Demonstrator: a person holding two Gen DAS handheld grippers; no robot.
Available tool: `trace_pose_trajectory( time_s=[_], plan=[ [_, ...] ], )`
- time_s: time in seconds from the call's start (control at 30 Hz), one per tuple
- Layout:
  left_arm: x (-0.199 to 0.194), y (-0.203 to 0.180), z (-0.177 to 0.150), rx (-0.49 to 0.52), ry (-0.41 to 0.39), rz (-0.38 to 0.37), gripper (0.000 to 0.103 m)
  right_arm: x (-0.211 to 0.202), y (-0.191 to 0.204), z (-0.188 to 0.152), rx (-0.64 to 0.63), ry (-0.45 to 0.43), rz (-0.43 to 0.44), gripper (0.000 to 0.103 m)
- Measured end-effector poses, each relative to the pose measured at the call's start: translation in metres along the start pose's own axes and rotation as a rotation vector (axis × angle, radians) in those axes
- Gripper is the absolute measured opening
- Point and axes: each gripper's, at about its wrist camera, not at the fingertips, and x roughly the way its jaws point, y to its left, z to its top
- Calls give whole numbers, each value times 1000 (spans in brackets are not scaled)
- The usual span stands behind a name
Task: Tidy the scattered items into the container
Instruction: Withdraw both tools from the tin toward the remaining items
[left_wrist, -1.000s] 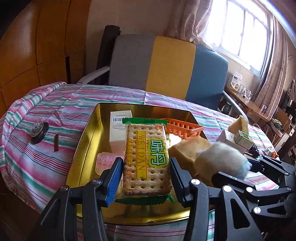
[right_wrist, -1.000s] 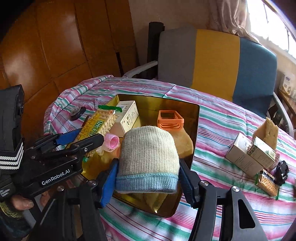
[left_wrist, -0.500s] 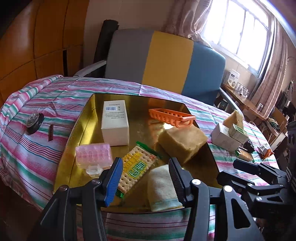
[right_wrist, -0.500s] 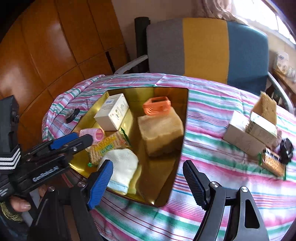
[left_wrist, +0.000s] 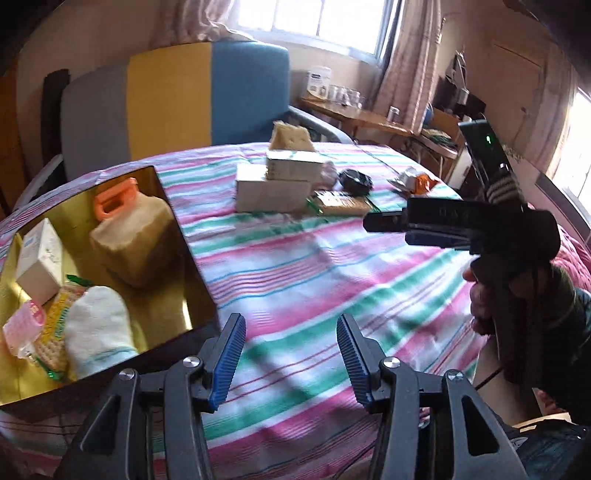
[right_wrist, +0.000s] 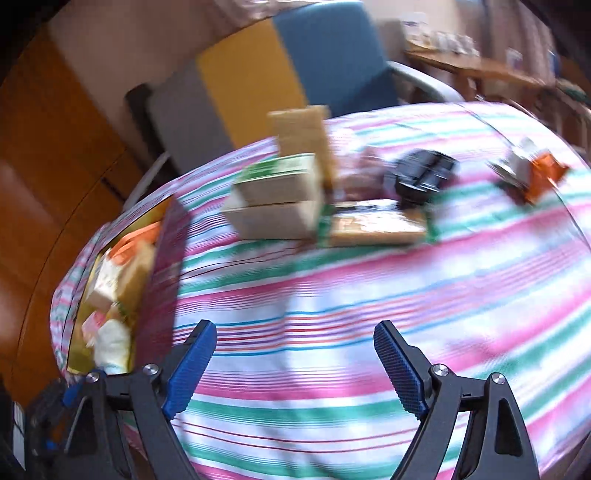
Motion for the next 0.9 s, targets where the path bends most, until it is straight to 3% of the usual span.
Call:
trace_pose_trajectory(
  time_s=[0.2,0.43,0.67,0.9],
  plan=[
    [35,-25,-8,49,93,-28,52,-7,-49,-4,100,0,-34,90],
    [43,-19,-18,7,112,-32,52,-1,-60,-9,104,19,-33,90],
    [43,-7,-23,-55,72,-84,56,14,-39,1,-4,33,-29,90],
    [42,5,-25,-127,45,-155,56,36,3,50,-220,23,-28,90]
  ],
)
